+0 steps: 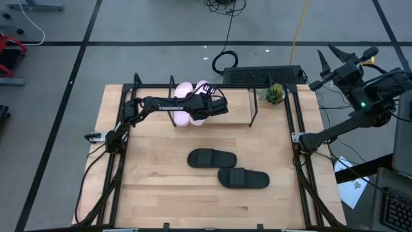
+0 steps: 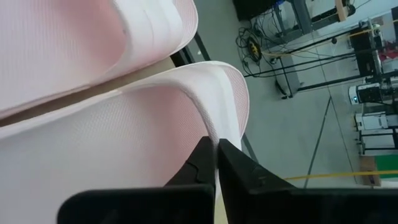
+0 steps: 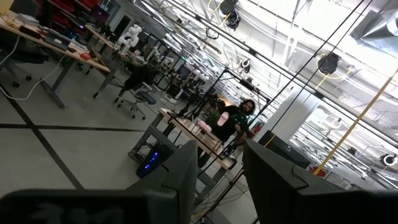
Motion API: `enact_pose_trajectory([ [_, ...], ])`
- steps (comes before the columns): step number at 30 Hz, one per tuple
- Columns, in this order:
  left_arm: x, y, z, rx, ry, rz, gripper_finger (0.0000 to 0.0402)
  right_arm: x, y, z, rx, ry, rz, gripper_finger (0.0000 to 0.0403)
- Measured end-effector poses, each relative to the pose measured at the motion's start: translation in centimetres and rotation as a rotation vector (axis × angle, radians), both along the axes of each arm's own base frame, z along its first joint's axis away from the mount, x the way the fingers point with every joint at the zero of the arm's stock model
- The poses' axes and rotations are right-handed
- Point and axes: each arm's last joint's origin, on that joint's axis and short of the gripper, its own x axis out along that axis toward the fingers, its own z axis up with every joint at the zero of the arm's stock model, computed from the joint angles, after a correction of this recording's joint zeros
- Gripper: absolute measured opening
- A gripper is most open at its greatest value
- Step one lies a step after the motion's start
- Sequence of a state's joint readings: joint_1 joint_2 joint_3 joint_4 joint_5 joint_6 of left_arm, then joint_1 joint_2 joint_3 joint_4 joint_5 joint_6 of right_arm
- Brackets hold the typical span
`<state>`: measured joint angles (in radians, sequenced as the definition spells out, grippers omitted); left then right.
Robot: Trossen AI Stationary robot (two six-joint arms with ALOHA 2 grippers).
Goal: Pick and place slides into the shelf
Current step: Put the pink slipper on the shelf
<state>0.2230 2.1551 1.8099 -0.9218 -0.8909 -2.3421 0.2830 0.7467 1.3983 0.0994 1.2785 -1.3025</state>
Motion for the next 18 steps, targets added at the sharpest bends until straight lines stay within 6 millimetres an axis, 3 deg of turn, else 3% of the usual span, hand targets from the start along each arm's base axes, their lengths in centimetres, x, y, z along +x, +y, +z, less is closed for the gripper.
enact_pose_trajectory([
  [18, 0.4, 0.1, -1.2, -0.005, 0.017, 0.005, 0.0, 0.0, 0.0, 0.0, 0.001, 0.0, -0.001, 0.0118],
])
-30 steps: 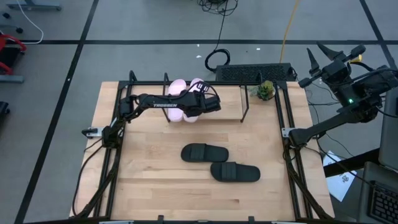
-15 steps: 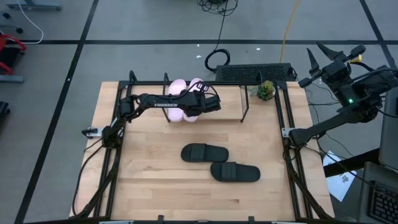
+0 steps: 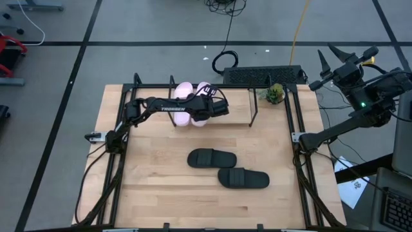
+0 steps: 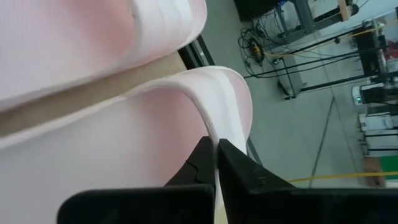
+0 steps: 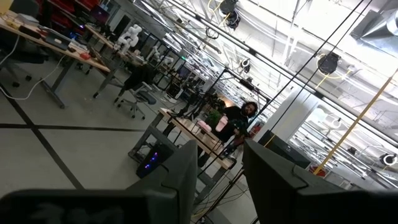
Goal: Pick and place slides into the shelf
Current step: Put the pink slipper on the shelf
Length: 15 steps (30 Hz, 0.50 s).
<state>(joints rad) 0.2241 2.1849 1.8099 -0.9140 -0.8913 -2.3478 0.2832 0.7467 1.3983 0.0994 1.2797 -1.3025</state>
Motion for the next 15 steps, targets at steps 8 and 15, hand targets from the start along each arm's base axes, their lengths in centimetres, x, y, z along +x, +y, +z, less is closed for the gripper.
enact_pose_trajectory([
  [8, -0.23, -0.05, 0.0, -0.006, 0.021, 0.002, 0.0, 0.0, 0.0, 0.0, 0.0, 0.0, 0.0, 0.0118],
  [15, -0.25, 0.01, 0.02, -0.006, 0.022, 0.003, 0.0002, 0.0, 0.0, 0.0, 0.0, 0.0, -0.001, 0.0118],
])
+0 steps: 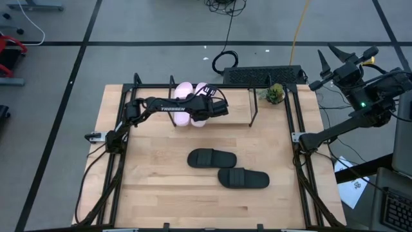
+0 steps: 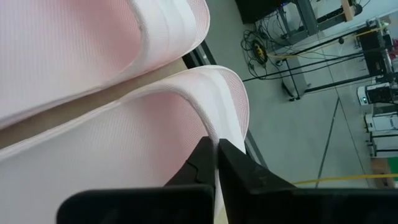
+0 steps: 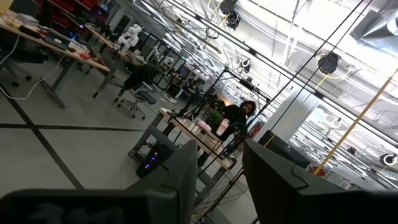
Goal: Pick and place slides into the shelf
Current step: Put the pink slipper on the shelf
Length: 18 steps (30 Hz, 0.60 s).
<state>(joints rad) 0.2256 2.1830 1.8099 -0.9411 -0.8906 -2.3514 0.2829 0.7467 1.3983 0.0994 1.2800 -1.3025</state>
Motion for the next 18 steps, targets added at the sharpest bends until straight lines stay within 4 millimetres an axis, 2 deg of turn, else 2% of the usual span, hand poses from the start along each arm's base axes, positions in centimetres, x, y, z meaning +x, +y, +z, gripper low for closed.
enact_pose_trajectory([
  [18, 0.1, -0.29, 0.11, 0.01, 0.002, -0.01, 0.0075, 0.0, 0.0, 0.0, 0.001, 0.0, -0.001, 0.0118],
])
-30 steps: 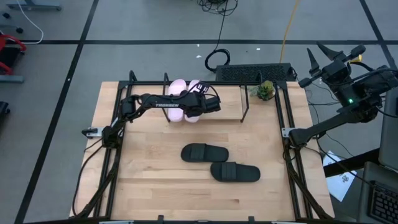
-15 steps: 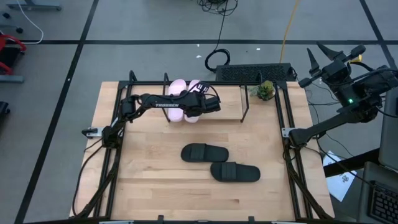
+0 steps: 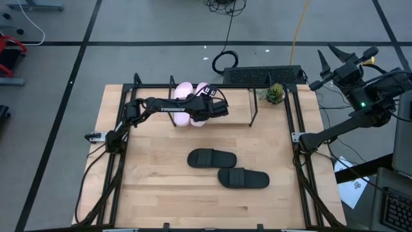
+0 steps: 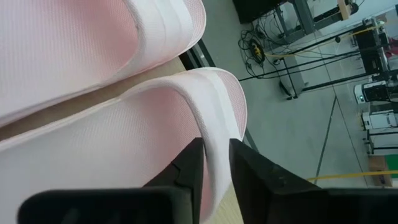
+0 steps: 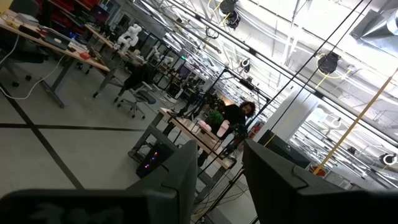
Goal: Pick and place slides into the shelf
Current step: Put the pink slipper on the shelf
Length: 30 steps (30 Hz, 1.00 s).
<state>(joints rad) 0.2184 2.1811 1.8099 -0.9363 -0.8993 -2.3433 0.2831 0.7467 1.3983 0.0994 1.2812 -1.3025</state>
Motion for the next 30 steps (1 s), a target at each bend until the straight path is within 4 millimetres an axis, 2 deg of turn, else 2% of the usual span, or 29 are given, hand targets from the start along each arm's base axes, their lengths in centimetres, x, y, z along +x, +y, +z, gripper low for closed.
enact_pose_trajectory([
  [30, 0.3, -1.2, 0.2, 0.052, -0.02, -0.001, 0.0086, 0.0, 0.0, 0.0, 0.0, 0.002, -0.001, 0.0118],
])
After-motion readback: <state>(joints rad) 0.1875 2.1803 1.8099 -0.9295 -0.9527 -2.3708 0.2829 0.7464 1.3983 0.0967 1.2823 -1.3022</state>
